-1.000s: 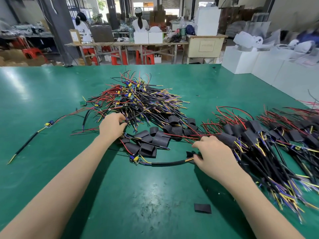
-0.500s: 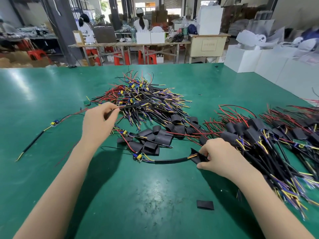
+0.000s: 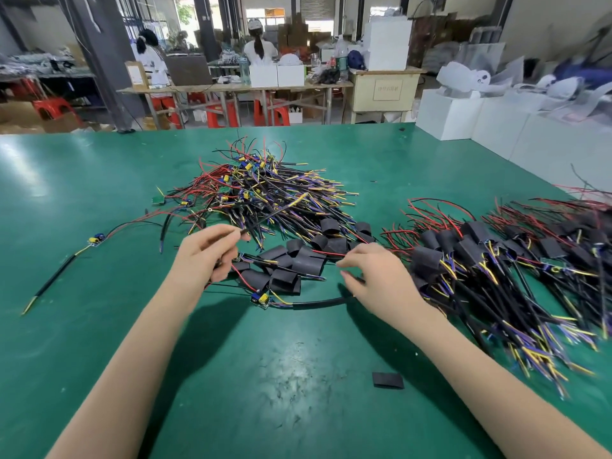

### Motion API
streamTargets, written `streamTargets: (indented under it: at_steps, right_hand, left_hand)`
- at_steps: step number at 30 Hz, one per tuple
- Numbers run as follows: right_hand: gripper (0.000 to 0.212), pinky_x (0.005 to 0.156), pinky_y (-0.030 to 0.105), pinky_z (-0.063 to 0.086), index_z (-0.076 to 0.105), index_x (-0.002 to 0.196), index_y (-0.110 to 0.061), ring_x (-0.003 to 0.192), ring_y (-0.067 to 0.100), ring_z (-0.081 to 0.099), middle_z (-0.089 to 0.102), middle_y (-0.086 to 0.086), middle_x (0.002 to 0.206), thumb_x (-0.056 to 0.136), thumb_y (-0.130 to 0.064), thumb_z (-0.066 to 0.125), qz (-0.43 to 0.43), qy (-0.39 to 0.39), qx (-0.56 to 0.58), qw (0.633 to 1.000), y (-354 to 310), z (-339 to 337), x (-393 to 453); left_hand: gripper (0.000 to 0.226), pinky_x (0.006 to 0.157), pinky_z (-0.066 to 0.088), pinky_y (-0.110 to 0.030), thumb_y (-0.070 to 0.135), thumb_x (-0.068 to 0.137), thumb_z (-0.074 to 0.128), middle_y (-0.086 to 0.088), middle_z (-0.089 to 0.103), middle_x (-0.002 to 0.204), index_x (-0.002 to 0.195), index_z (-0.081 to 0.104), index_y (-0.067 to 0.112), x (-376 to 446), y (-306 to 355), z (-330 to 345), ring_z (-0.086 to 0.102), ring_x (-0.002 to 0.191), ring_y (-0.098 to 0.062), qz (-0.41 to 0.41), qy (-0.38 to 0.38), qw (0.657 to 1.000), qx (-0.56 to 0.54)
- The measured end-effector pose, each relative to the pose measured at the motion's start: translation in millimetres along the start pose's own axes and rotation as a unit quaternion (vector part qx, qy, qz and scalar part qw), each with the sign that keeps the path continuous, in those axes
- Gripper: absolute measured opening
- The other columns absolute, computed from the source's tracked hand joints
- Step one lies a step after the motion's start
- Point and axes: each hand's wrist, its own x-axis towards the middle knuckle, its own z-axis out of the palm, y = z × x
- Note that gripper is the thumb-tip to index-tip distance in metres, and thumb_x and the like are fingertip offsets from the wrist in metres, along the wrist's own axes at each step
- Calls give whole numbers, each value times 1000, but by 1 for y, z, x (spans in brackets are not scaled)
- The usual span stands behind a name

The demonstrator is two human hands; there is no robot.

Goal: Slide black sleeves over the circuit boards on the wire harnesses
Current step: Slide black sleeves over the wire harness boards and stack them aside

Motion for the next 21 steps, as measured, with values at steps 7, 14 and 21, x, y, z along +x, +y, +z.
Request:
streamTargets:
  at_steps: [7,14,21]
  right_hand:
    - [31,96,38,39,58,127,-10,114,28,49,59,12,117,97,-16,50,-92,-134,-4,987,-14,21,46]
    - [35,81,37,50,69,97,-6,96,29,55,61,11,99,81,-37,72,-69,-193,-90,975,-30,11,71]
    - [34,83,35,49,66,102,-18,101,22,52,62,0,104,76,-39,71,-58,-136,-71,986,-25,14,67]
  left_hand:
    - [21,40,17,-17,9,100,48,4,34,52,95,67,0,-2,-10,-4,24,38,-9,-73,31,997,-8]
    - [22,42,14,-20,11,100,49,4,34,51,99,65,-4,-3,-10,-4,23,38,-9,-111,34,993,-23]
    - [22,39,18,-18,12,100,50,6,36,49,97,66,-2,-4,-9,-3,24,38,-9,-114,21,993,-15]
